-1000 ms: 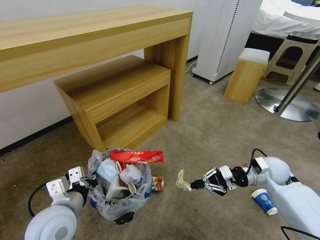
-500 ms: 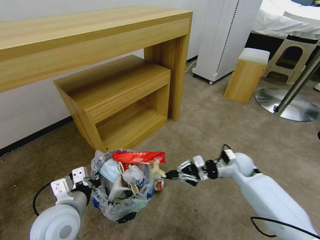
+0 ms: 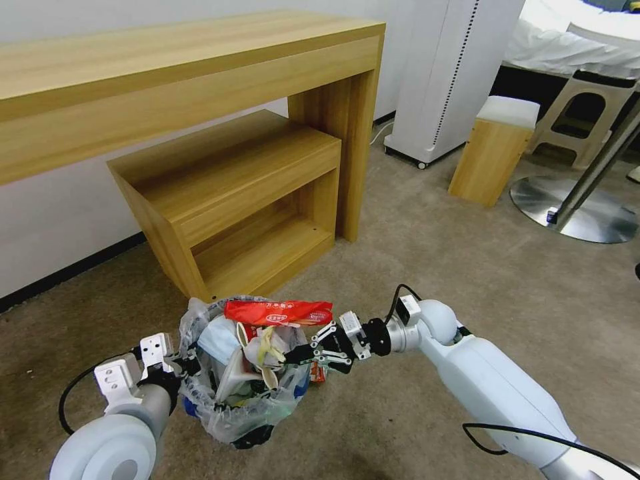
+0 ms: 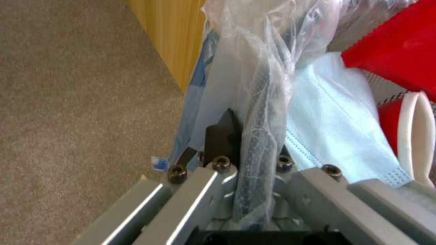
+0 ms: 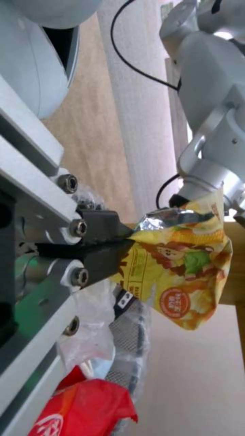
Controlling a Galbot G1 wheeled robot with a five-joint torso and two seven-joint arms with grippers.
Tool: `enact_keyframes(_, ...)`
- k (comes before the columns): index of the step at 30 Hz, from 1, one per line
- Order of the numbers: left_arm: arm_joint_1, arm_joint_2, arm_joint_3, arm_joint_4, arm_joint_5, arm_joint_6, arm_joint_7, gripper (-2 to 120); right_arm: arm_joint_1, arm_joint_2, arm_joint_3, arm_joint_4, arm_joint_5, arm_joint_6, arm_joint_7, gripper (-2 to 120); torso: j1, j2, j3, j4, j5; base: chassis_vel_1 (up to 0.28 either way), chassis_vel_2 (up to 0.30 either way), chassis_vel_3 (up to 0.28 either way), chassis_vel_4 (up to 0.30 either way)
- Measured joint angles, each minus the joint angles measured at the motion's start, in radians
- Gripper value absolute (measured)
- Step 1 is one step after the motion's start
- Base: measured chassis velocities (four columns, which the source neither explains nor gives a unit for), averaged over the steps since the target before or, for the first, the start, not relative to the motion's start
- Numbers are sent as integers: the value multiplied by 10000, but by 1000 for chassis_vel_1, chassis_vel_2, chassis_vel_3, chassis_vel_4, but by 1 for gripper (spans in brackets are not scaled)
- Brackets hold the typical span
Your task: Pick up the trash bin and place the garbage on the floor into it.
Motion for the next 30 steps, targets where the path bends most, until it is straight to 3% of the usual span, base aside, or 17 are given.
enact_keyframes(3,27,-18,13,-30,7,4,0,1,-45,1,-14,-5,-57,0,142,5,0,1,0,0,0,0,0,0,0)
enact_keyframes(5,37,-37,31,-50,23,7,0,1,-122,16,-17,4,-99,0,276,16,0,0,0,0,0,0,0,0,0)
enact_keyframes(9,43,-47,48,-69,35,10,0,1,-180,13,-12,22,-156,0,313,25,0,0,0,0,1,0,0,0,0)
enact_keyframes(13,41,-53,50,-70,43,13,0,1,-244,-51,69,97,-198,-4,351,44,0,0,0,0,1,0,0,0,0)
enact_keyframes(14,41,-53,50,-70,43,13,0,1,-244,-51,69,97,-198,-4,351,44,0,0,0,0,1,0,0,0,0)
enact_keyframes(17,42,-56,32,-71,43,14,7,1,-325,-198,316,178,-196,-5,343,59,0,0,0,0,1,0,0,0,0)
enact_keyframes(22,27,-39,-26,-71,10,15,15,1,-606,-485,840,382,-163,-2,348,72,0,1,-1,2,1,0,0,0,0)
enact_keyframes(25,-16,13,-119,-71,-58,15,17,1,-1051,-893,1360,737,-138,-75,607,82,0,0,-1,1,3,0,0,0,0)
enact_keyframes(27,-54,77,-233,-58,-136,14,17,1,-1789,-1537,1984,1364,-130,-373,1214,93,0,0,-1,-1,3,0,0,0,0)
enact_keyframes(28,-84,110,-318,-4,-199,15,17,1,-2532,-2145,2582,1960,-269,-529,2045,97,0,1,-1,0,6,0,0,0,0)
enact_keyframes(30,-91,114,-349,23,-208,14,17,1,-2854,-2369,2844,2188,-413,-605,2494,99,0,1,-1,-1,2,0,0,0,0)
